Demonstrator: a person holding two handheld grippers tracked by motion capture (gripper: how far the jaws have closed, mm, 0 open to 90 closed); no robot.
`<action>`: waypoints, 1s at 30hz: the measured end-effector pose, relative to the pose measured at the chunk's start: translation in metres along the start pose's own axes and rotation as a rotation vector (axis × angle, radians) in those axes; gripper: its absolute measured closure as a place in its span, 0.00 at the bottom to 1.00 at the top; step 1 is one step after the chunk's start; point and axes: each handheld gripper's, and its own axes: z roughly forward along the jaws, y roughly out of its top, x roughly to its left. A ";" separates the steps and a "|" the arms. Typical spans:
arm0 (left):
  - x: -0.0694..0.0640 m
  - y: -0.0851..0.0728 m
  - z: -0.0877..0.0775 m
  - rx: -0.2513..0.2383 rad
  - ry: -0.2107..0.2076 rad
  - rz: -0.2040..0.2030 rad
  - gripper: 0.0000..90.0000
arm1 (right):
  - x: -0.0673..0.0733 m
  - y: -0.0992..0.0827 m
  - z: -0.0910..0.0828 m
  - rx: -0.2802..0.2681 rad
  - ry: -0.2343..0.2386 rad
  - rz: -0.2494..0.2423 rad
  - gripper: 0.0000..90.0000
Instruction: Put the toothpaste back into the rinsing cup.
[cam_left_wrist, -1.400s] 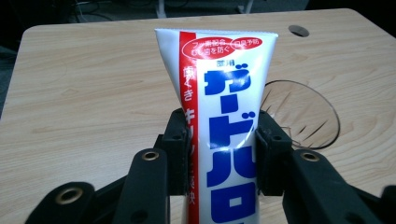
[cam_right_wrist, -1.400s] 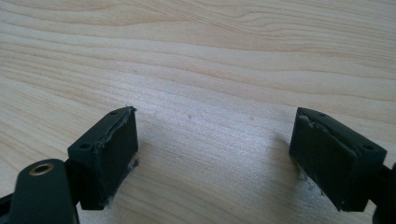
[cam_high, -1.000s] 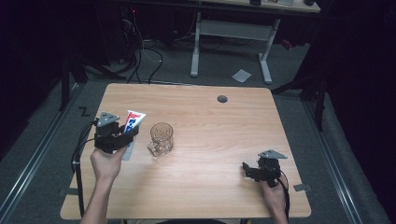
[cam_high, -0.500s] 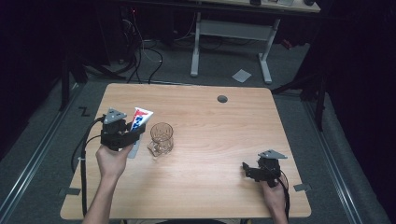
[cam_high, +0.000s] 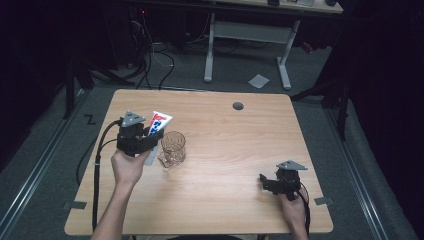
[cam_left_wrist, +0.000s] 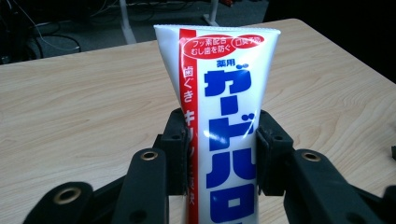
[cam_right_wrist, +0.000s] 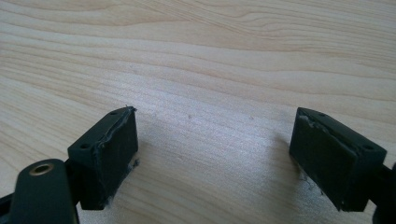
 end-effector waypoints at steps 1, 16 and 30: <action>-0.001 0.001 0.002 0.002 -0.001 0.002 0.70 | 0.000 0.000 0.000 0.001 0.000 0.002 0.17; -0.007 0.016 0.019 0.008 -0.011 0.020 0.69 | 0.000 0.000 0.000 0.001 0.001 0.000 0.17; -0.014 0.028 0.038 0.019 -0.001 0.051 0.69 | 0.000 0.000 0.000 0.001 0.001 0.000 0.17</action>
